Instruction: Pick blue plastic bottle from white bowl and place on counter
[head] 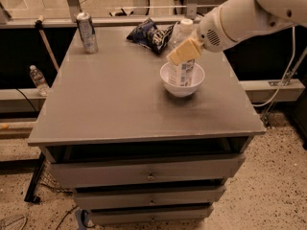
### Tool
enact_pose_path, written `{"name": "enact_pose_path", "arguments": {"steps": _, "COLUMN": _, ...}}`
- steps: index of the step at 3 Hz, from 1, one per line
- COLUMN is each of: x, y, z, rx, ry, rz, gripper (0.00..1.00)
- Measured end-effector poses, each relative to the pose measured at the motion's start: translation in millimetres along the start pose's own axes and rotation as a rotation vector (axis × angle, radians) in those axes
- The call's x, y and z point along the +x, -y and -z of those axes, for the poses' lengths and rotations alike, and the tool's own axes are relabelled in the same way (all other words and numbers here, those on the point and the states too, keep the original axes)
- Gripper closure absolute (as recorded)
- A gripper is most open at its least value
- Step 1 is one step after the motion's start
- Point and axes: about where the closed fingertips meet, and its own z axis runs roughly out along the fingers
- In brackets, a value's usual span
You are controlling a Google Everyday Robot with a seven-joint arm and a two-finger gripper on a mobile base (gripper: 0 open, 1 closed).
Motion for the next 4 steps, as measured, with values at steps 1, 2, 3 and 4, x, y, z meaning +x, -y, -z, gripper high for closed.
{"name": "enact_pose_path", "arguments": {"steps": 1, "x": -4.9, "y": 2.4, "z": 0.6, "rx": -0.001, "ry": 0.013, "rz": 0.028, "gripper": 0.62}}
{"name": "enact_pose_path", "arguments": {"steps": 2, "x": -24.6, "y": 6.8, "z": 11.6, "rx": 0.008, "ry": 0.053, "rz": 0.085, "gripper": 0.85}}
{"name": "enact_pose_path", "arguments": {"steps": 3, "x": -51.6, "y": 9.9, "z": 23.7, "rx": 0.021, "ry": 0.088, "rz": 0.154, "gripper": 1.0}}
{"name": "enact_pose_path", "arguments": {"steps": 4, "x": -81.9, "y": 6.5, "z": 29.1, "rx": 0.017, "ry": 0.124, "rz": 0.234, "gripper": 1.0}}
